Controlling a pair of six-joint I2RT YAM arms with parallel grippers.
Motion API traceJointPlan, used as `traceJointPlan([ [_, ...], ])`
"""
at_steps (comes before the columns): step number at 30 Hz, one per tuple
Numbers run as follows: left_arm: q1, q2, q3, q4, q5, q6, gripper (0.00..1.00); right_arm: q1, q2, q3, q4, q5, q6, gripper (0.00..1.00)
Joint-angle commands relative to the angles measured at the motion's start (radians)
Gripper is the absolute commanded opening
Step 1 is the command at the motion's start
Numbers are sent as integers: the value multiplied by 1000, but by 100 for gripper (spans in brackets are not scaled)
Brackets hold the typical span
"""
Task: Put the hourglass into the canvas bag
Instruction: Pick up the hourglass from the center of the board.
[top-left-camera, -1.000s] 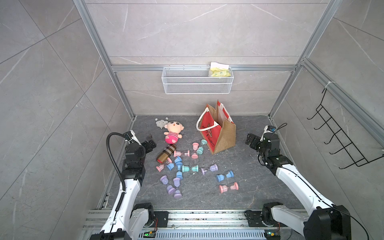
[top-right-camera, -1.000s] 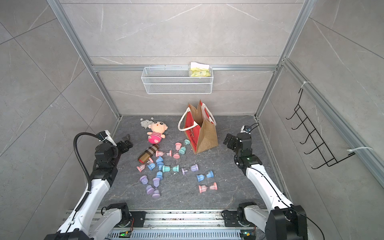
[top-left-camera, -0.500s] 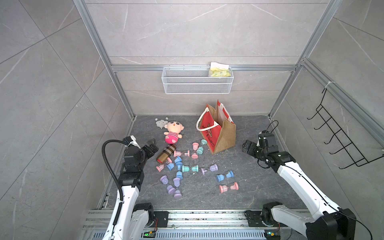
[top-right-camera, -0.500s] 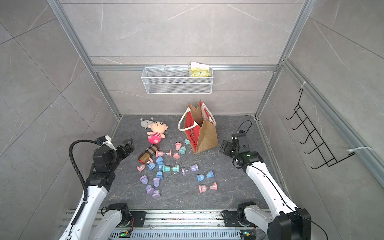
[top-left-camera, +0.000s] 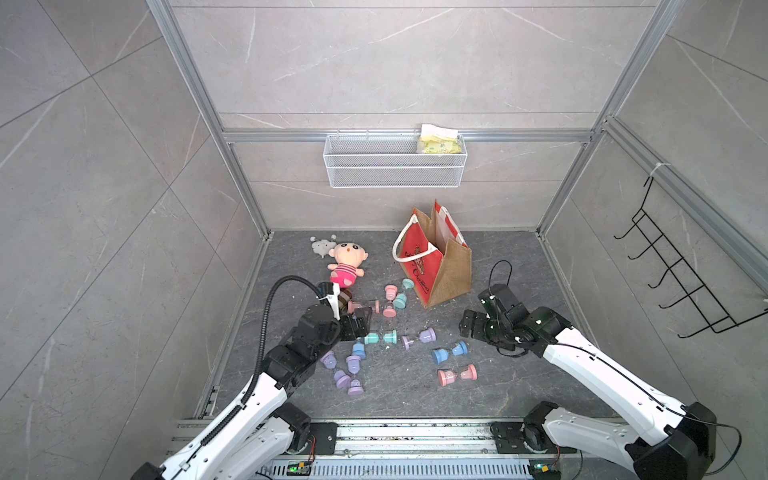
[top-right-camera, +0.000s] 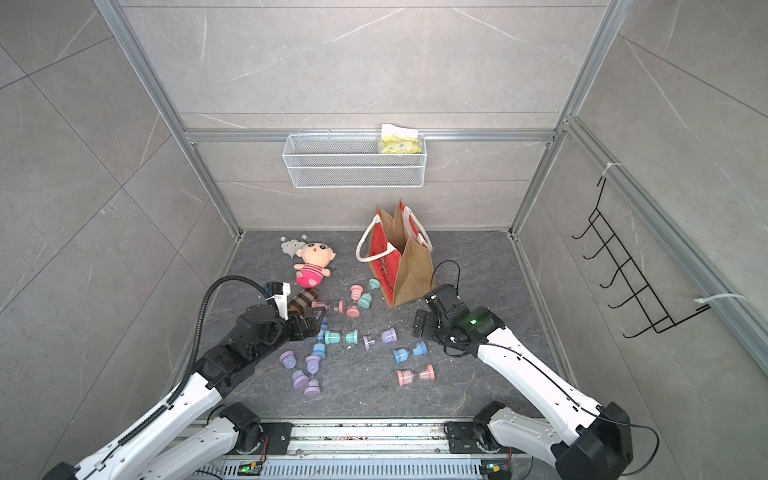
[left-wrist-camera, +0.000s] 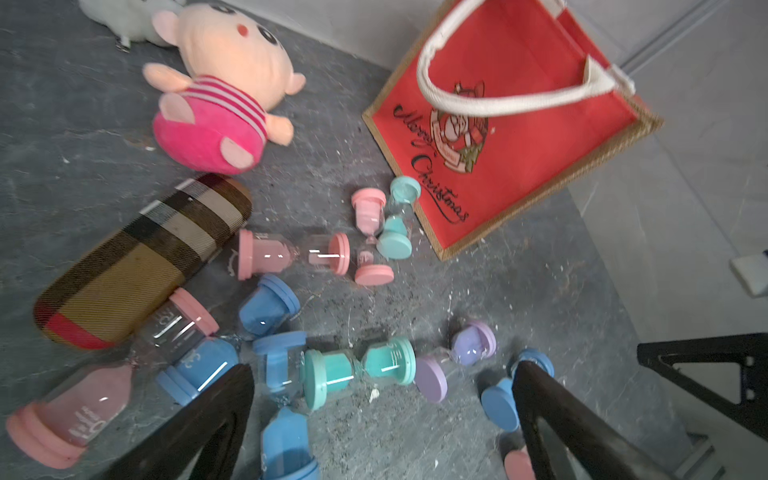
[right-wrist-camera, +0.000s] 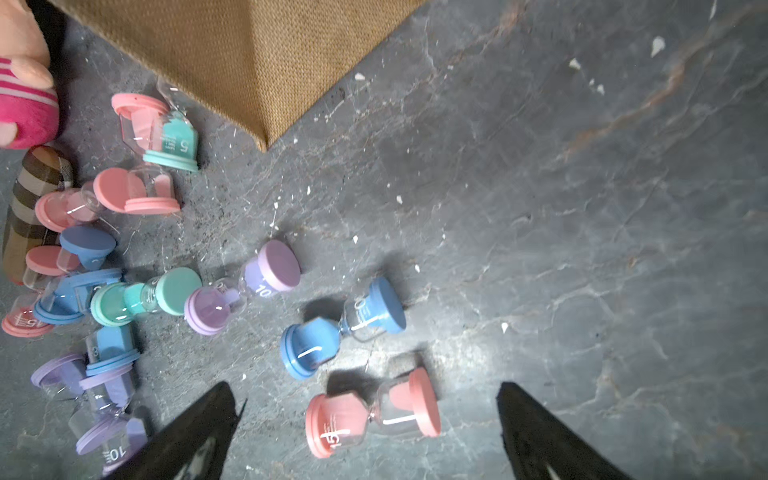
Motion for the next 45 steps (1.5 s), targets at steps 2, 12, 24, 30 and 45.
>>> traceJointPlan([
  [2, -191, 84, 32, 34, -199, 30, 100, 105, -6, -31, -84, 90, 217, 99],
  [12, -411, 254, 54, 133, -347, 62, 100, 276, 141, -81, 62, 138, 465, 100],
  [24, -416, 273, 53, 141, -373, 43, 100, 275, 267, -99, 176, 209, 555, 92],
  [30, -417, 295, 78, 117, -376, 47, 100, 272, 335, -84, 180, 228, 580, 84],
  [45, -416, 294, 95, 102, -399, 65, 100, 208, 516, -46, 210, 216, 553, 76],
])
